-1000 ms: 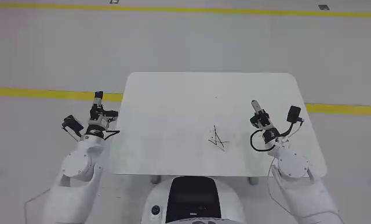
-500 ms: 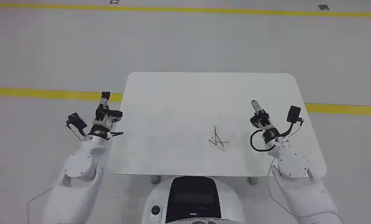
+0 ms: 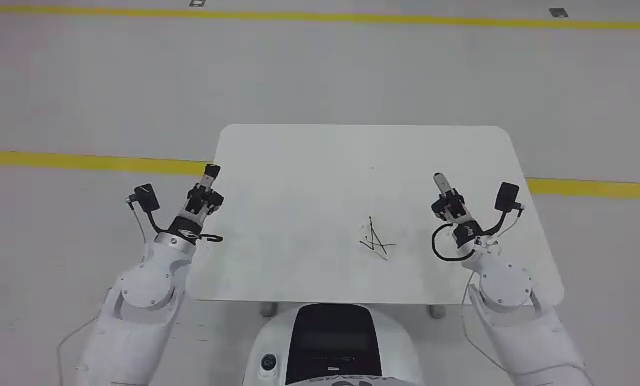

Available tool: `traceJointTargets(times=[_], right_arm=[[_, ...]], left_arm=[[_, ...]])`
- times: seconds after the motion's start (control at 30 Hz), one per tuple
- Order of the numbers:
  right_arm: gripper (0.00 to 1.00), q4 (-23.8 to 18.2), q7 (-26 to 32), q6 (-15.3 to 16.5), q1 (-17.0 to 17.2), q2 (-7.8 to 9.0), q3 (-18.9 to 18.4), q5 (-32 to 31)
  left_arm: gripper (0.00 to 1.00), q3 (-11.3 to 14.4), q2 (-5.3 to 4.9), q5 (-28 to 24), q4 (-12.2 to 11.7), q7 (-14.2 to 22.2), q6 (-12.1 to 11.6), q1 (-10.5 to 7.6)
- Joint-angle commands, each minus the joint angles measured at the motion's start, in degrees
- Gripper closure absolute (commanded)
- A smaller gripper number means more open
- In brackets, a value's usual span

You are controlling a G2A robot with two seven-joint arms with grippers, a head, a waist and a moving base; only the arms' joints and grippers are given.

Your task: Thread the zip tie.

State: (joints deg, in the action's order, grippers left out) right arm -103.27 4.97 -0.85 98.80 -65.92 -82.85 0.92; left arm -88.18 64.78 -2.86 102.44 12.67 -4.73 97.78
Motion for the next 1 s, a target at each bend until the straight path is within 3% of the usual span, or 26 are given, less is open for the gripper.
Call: traceJointTargets(times=[0.0, 0.03, 0.47, 0.63, 0.97], right_arm=[[0.00, 0.0, 0.0, 0.0, 0.0, 0.00, 0.0, 0.0], [0.00, 0.0, 0.0, 0.0, 0.0, 0.00, 0.0, 0.0], [0.00, 0.0, 0.0, 0.0, 0.0, 0.00, 0.0, 0.0], [0.00, -1.4, 3.1, 0.3, -1.6, 0.46, 1.0, -10.8], [0.00, -0.6, 21.0, -5.0, -10.9, 1.05, 9.1, -33.4]], left_arm=[[0.00, 0.4, -0.14, 2.9, -0.8, 1.7, -0.1, -0.97], [0.00, 0.7, -0.02, 4.2, -1.6, -0.6, 0.9, -1.56], [0.00, 0.7, -0.02, 4.2, -1.6, -0.6, 0.9, -1.56], [0.00, 0.7, -0.02, 4.2, -1.6, -0.6, 0.9, -1.56], [0.00, 0.7, -0.02, 4.2, -1.6, -0.6, 0.9, -1.56]])
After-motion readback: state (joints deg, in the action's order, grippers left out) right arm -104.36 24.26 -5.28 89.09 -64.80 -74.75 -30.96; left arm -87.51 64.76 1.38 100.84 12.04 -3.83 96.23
